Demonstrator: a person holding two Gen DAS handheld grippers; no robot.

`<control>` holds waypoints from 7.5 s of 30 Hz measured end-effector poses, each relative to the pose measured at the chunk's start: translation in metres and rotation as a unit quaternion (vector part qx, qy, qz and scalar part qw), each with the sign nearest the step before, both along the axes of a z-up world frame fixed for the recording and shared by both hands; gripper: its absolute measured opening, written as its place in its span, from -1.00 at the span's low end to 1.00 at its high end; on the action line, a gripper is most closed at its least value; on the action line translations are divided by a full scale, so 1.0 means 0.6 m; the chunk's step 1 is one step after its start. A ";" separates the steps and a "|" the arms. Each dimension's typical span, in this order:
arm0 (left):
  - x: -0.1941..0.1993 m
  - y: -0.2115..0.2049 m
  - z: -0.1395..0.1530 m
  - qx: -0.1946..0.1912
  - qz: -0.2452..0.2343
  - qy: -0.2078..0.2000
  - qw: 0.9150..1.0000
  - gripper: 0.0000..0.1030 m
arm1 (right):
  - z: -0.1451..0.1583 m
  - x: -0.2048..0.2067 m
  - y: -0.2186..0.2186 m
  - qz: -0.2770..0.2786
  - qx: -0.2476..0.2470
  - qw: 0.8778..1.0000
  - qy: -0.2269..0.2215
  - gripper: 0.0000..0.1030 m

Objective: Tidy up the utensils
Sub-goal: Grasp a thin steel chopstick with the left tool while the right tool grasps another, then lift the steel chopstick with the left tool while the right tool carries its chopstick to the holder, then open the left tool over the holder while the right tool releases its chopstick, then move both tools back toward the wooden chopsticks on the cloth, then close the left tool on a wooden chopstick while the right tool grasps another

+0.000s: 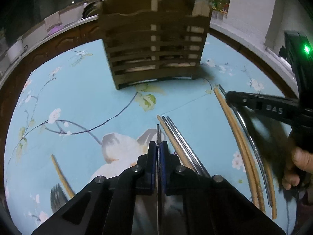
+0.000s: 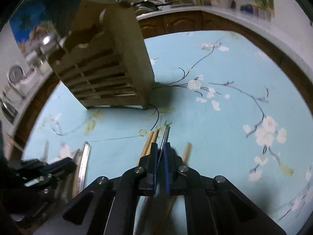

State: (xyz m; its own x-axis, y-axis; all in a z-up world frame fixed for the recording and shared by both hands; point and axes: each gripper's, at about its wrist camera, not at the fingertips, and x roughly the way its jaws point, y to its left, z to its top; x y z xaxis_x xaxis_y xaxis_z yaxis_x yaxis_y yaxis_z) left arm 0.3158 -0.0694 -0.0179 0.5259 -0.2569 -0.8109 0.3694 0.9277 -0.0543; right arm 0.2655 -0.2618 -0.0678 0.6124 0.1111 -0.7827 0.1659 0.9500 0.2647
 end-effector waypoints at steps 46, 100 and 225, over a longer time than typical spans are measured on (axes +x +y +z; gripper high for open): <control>-0.136 0.171 0.252 -0.167 0.039 -0.184 0.968 -0.95 | 0.298 -0.124 0.024 0.029 0.015 0.974 -0.224 -0.92; 0.175 0.074 0.139 -0.159 0.123 -0.234 0.951 -0.93 | 0.222 0.119 -0.029 -0.029 0.014 0.979 -0.202 -0.92; 0.041 0.047 -0.009 -0.038 0.049 0.001 0.998 -0.93 | 0.005 0.016 0.040 0.046 0.009 0.999 -0.002 -0.88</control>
